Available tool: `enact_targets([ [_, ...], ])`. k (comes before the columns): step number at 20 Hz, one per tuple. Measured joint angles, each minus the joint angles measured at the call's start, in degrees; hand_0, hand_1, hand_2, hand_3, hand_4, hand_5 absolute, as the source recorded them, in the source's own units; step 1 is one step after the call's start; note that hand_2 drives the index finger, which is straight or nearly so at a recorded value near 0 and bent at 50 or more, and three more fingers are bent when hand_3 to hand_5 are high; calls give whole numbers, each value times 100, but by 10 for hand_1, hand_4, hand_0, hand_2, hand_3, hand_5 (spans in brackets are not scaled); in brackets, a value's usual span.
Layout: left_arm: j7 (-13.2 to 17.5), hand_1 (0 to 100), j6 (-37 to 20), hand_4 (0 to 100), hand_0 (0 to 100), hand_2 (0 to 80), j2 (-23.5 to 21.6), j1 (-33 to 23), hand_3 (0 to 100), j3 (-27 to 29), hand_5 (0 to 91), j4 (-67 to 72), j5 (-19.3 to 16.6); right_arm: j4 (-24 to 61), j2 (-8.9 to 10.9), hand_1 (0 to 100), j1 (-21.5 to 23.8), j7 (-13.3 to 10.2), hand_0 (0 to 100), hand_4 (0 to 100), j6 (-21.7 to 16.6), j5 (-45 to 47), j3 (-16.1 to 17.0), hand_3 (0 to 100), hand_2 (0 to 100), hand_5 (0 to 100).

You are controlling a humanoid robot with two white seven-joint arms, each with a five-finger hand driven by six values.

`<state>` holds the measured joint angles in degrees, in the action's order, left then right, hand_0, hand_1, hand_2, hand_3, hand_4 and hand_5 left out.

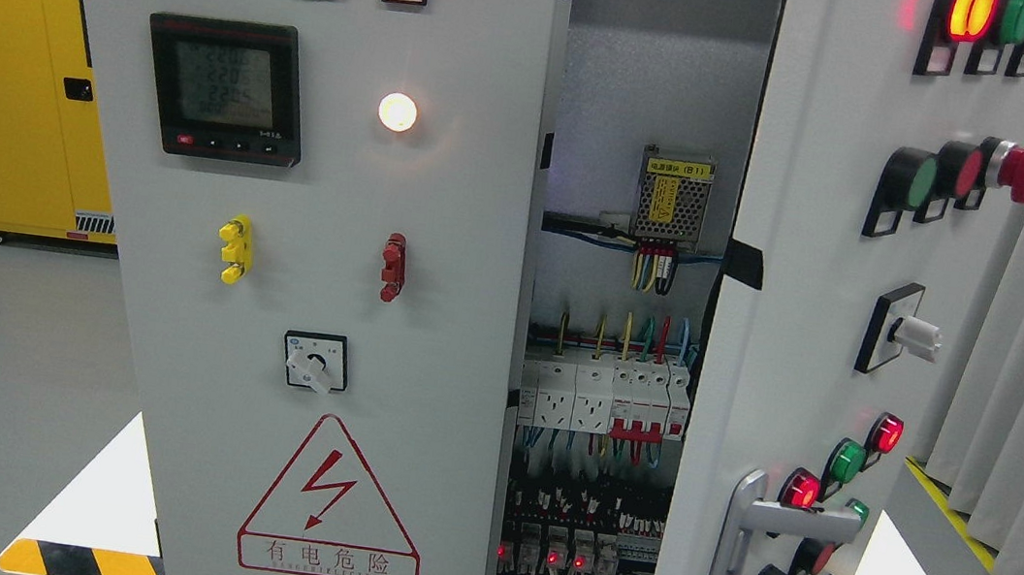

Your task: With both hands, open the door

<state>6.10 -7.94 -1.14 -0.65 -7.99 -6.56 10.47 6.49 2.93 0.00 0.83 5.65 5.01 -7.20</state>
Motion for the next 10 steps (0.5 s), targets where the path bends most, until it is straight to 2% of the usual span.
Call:
enact_targets([
  [2,212,556,-67,0,120,0,-69,-87,0,67,0,-281,91,0,1,500,0,-1,0,0,1,0,0,0,40,0],
  [4,654,556,-85,0,120,0,-142,-196,0,128,0,-625,171,1,2,500,0,-1,0,0,1,0,0,0,40,0],
  [9,2393,556,-103,0,120,0,-374,-415,0,237,0,-1603,286,4,4,500,0,-8,0,0,2,0,0,0,40,0],
  [10,2604,556,-103,0,120,0,-435,-451,0,253,0,-1818,299,4,4,500,1,-17,0,0,2,0,0,0,40,0],
])
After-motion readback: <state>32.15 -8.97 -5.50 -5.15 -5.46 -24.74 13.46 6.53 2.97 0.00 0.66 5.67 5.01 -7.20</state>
